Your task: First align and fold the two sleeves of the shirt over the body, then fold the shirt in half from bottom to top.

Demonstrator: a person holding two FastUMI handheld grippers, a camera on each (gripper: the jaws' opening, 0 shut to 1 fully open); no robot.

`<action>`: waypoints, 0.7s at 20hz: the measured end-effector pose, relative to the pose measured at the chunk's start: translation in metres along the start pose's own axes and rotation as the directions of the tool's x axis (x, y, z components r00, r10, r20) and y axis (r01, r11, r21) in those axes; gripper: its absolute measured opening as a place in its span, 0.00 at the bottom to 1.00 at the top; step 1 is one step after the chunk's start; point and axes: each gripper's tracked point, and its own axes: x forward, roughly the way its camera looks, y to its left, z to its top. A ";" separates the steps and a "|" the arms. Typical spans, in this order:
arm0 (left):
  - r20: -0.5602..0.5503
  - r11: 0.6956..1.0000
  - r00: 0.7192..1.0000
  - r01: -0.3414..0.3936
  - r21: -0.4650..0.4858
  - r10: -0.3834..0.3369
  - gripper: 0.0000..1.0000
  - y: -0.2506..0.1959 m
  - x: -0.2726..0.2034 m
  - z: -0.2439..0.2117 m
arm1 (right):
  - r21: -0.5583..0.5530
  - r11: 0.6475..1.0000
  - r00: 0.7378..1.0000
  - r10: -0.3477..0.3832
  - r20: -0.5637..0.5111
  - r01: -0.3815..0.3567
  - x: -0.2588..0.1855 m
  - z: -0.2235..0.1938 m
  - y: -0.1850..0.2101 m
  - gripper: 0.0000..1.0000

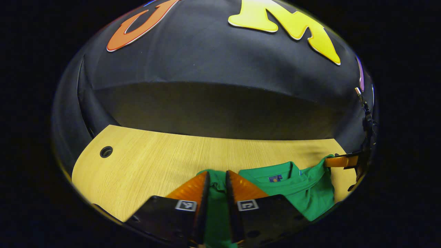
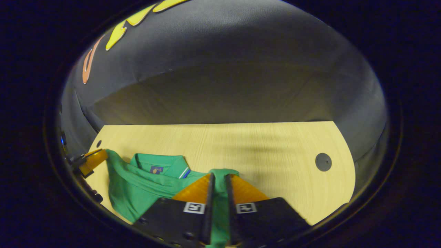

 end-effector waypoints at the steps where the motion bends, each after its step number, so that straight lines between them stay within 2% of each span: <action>1: -0.012 1.000 0.999 -0.029 0.011 0.029 0.61 0.004 -0.002 -0.002 | -0.006 1.000 1.000 -0.008 0.014 0.008 -0.004 0.002 -0.002 0.48; 2: -0.012 0.999 0.999 -0.039 0.001 0.039 1.00 0.007 -0.005 -0.002 | -0.008 1.000 0.999 -0.018 0.027 0.018 -0.009 0.004 -0.003 0.70; 3: 0.004 0.999 0.999 -0.043 -0.024 0.043 0.96 0.008 -0.012 0.005 | 0.000 0.999 0.998 -0.038 0.055 0.038 -0.021 0.007 -0.004 0.91; 4: 0.011 0.998 0.998 -0.053 -0.029 0.054 0.96 0.011 -0.018 0.009 | -0.003 0.998 0.995 -0.058 0.080 0.059 -0.031 0.011 -0.006 0.94; 7: 0.073 0.995 0.993 -0.086 -0.041 0.089 0.96 0.016 -0.062 0.040 | -0.020 0.994 0.977 -0.104 0.188 0.109 -0.086 0.024 -0.001 0.96; 11: 0.187 0.994 0.976 -0.109 -0.023 0.112 0.96 0.014 -0.144 0.092 | -0.032 0.993 0.945 -0.100 0.311 0.116 -0.171 0.042 0.019 0.97; 14: 0.258 0.991 0.957 -0.133 -0.004 0.130 0.96 0.012 -0.206 0.118 | -0.035 0.993 0.927 -0.089 0.365 0.109 -0.229 0.043 0.032 0.96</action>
